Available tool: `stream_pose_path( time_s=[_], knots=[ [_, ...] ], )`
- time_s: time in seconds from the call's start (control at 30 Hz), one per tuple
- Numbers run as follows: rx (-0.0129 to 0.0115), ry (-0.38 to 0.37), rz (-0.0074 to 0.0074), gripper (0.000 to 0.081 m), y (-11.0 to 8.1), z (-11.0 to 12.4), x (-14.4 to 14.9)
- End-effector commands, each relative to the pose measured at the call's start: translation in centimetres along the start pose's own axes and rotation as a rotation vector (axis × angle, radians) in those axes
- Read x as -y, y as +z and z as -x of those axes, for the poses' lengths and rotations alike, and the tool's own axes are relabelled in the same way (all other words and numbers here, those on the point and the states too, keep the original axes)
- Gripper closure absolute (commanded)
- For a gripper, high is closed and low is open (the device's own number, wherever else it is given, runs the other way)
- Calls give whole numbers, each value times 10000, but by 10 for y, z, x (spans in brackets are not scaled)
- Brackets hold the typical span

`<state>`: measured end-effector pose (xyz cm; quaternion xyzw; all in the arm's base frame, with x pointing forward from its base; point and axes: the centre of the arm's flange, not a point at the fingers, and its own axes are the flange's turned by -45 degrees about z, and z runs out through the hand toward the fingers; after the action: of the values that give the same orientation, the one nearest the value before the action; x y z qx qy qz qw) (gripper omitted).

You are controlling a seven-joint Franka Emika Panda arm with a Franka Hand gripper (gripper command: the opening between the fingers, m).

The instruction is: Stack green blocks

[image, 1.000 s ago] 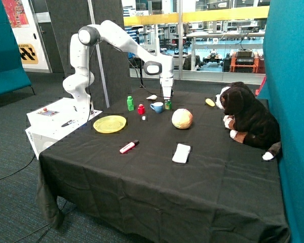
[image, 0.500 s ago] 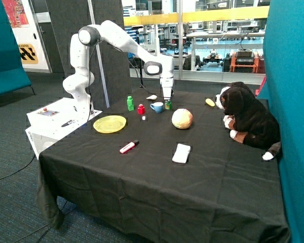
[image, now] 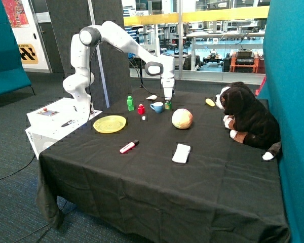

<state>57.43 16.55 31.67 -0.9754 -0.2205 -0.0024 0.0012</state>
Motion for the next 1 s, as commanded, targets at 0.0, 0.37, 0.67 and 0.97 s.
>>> stream_pose_path(
  time_s=[0.0,0.37,0.67,0.97],
  knots=[
    [53,5,13,526,1,2,3],
    [53,109,13,557,1,6,0],
    [53,135,13,754,2,6,-1],
    [53,171,13,808,3,7,-3]
  ],
)
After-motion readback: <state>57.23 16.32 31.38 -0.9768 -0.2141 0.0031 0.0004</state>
